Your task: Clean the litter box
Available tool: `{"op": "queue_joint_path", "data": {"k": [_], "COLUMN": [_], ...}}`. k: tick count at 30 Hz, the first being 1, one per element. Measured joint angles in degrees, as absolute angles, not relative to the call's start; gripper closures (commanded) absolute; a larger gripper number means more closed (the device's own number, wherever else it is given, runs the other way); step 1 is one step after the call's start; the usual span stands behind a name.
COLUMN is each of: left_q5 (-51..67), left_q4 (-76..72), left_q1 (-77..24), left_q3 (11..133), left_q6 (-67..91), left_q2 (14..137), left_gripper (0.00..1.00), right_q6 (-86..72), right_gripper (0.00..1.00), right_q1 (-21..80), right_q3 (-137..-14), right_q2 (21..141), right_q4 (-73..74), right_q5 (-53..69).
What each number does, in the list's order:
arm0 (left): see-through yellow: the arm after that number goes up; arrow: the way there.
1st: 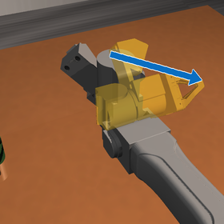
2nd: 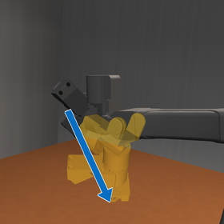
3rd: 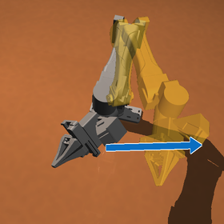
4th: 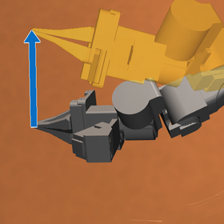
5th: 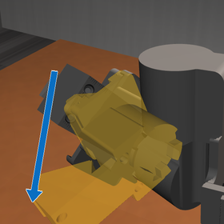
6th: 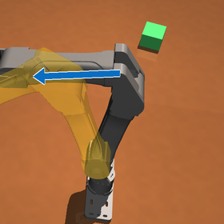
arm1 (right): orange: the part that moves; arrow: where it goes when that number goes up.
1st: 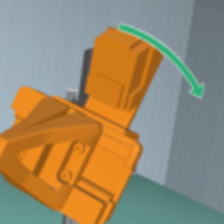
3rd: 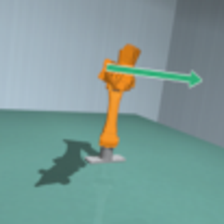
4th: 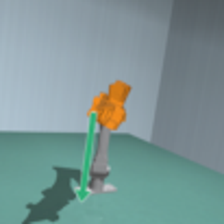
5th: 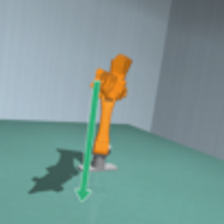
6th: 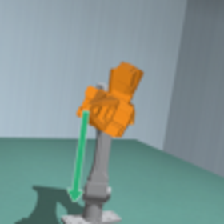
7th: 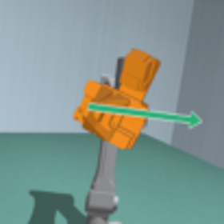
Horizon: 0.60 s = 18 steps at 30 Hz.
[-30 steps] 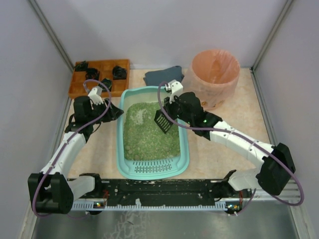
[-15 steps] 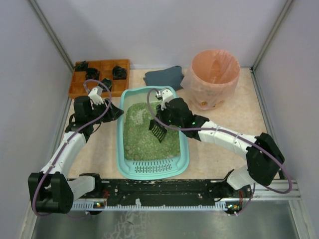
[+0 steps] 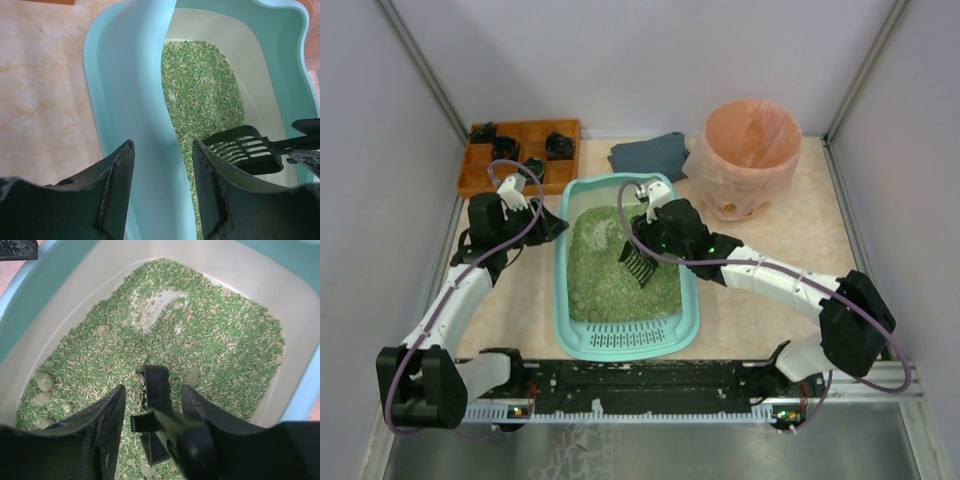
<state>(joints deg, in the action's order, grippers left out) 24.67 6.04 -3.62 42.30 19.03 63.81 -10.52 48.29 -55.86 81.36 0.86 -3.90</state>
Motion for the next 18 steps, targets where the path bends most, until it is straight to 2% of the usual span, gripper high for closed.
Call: {"op": "queue_joint_path", "data": {"k": [18], "left_q5": [24.5], "left_q4": [6.0], "left_q1": [-3.6], "left_q3": [42.3], "left_q6": [19.0], "left_q2": [63.6], "left_gripper": [0.43], "right_q6": [-5.3], "right_gripper": [0.43], "right_q1": [46.9], "right_q3": [-53.2], "right_q2": [66.5], "right_q4": [3.1], "right_q5": [-17.1]}}
